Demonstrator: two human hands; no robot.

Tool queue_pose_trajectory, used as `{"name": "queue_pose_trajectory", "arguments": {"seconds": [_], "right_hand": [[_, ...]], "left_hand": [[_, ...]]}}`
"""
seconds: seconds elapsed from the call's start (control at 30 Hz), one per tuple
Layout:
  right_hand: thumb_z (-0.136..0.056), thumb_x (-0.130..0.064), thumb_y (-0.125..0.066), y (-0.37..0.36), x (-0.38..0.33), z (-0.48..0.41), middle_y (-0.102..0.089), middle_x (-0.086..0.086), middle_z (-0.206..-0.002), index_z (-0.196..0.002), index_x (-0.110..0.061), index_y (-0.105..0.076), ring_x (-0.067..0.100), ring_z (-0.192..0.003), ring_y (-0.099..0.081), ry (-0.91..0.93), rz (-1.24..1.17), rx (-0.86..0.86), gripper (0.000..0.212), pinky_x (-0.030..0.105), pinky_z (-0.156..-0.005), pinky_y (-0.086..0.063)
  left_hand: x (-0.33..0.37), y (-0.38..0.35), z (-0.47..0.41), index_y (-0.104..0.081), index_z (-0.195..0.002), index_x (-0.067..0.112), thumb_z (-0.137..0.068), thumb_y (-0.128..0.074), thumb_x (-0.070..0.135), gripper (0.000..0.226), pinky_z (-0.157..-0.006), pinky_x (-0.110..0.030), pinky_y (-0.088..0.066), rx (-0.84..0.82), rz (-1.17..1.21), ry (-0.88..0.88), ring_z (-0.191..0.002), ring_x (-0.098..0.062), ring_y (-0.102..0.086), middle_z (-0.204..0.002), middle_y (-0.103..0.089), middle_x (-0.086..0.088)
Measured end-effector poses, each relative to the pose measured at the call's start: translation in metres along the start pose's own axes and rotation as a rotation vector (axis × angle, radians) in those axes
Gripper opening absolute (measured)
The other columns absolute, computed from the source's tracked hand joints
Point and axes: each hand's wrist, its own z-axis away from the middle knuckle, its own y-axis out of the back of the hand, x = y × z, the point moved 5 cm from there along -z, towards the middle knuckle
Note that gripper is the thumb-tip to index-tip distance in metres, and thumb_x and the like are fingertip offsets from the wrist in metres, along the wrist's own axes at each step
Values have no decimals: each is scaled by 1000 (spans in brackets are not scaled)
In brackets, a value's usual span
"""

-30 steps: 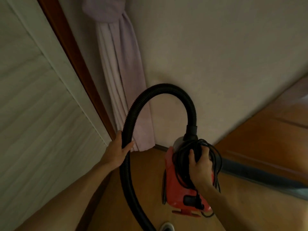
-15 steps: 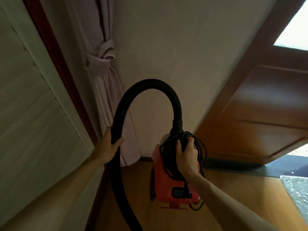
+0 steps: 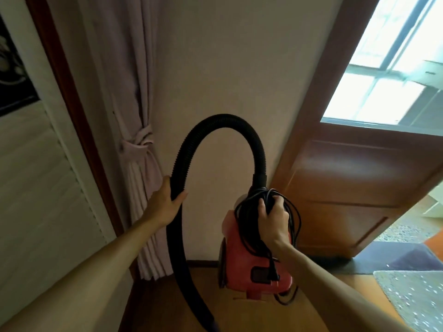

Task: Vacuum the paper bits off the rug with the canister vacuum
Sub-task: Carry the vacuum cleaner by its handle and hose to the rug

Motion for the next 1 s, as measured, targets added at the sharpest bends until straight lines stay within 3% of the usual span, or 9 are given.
{"name": "queue_pose_trajectory", "arguments": {"seconds": [0.07, 0.27, 0.5, 0.63, 0.8, 1.0], "right_hand": [[-100, -29, -49, 20, -7, -4, -64, 3, -80, -110, -15, -45, 18, -66, -66, 9, -9, 24, 17, 34, -54, -55], [-100, -30, -49, 83, -20, -18, -66, 6, -83, -109, -11, -46, 20, -70, -67, 30, -8, 71, 21, 41, -61, -60], [-99, -36, -50, 161, -12, -32, -64, 6, -84, -109, -15, -44, 26, -75, -68, 14, -34, 126, 24, 50, -62, -60], [-98, -41, -49, 214, 1, -39, -66, 12, -92, -110, -13, -46, 31, -82, -67, 18, -36, 182, 31, 52, -70, -58], [-97, -44, -46, 289, 25, -44, -67, 16, -98, -111, -12, -45, 34, -87, -66, 33, -31, 257, 35, 54, -69, -58], [-98, -37, -51, 397, 67, -43, -68, 22, -93, -102, -8, -45, 39, -81, -67, -11, 8, 415, 30, 52, -69, -57]], "left_hand": [[22, 0, -1, -40, -133, 15, -98, -52, 44, 47, -74, -28, -50, 6, 2, -29, -94, -20, -62, -117, -60, 0], [84, -1, 0, -42, -133, 18, -97, -55, 44, 47, -76, -28, -50, 39, 24, -81, -95, -20, -63, -121, -61, 1], [164, -24, 8, -53, -111, 19, -92, -61, 48, 36, -77, -40, -57, 63, -5, -128, -86, -21, -66, -100, -67, 1], [214, -54, 15, -57, -104, 21, -88, -67, 47, 32, -76, -37, -56, 68, 18, -161, -84, -21, -67, -92, -69, 3], [283, -103, 27, -59, -101, 22, -87, -70, 43, 28, -66, -38, -56, 46, 73, -190, -79, -24, -67, -84, -68, 3], [380, -178, 49, -57, -97, 21, -88, -71, 39, 25, -73, -34, -50, 28, 62, -330, -82, -26, -66, -88, -68, 0]]}}
